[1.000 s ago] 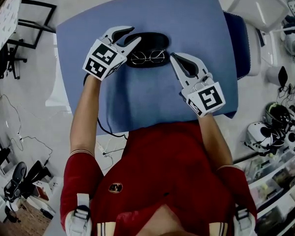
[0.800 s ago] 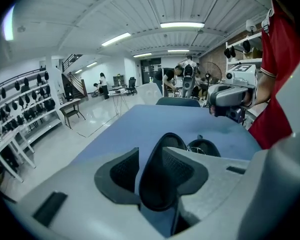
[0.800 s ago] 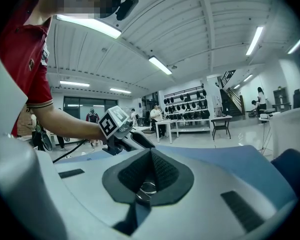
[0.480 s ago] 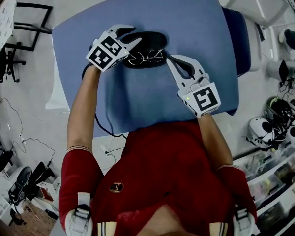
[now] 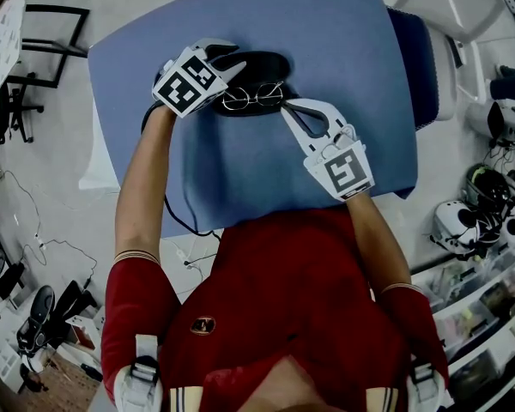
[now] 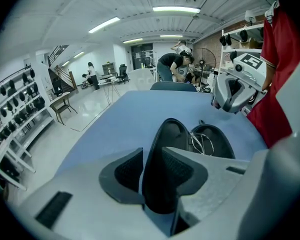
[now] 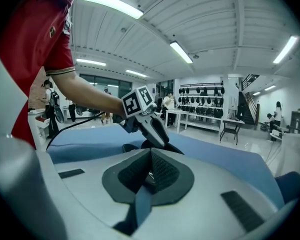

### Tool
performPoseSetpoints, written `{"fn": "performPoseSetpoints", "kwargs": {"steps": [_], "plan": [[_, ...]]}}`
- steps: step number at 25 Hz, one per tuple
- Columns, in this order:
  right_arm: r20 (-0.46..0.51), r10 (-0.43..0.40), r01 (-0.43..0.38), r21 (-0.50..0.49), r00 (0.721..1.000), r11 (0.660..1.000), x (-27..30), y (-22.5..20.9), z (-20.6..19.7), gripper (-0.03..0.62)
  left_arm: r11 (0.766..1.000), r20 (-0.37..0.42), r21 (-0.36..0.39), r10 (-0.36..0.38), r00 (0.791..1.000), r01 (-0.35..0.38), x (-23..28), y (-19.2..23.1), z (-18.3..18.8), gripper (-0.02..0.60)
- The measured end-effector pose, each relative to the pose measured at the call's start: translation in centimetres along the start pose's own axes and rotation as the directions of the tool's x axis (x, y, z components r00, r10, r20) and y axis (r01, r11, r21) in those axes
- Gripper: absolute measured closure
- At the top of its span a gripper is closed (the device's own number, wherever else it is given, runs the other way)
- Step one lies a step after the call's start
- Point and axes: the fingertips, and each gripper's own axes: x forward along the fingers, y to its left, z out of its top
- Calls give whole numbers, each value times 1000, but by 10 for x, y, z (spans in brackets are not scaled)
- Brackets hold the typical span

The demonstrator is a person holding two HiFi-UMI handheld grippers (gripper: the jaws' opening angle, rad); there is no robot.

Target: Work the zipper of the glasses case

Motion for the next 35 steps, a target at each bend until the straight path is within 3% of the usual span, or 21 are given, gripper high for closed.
{"fn": "performPoseSetpoints", "kwargs": {"steps": [5,17,35], "plan": [[-44,49,-51,-53,998,997,8,13,-11,553,1000,4,8,8,1000,-8,-1,-3,2,474],[-208,19,-70,-240,978,968,22,23,-46,521,995,41,67,68,997,-71,-15,-10,10,522],[-192,12,-57,-228,981,972,19,27,-50,530,974,131,145,154,979,-173,-48,-64,17,522]]}}
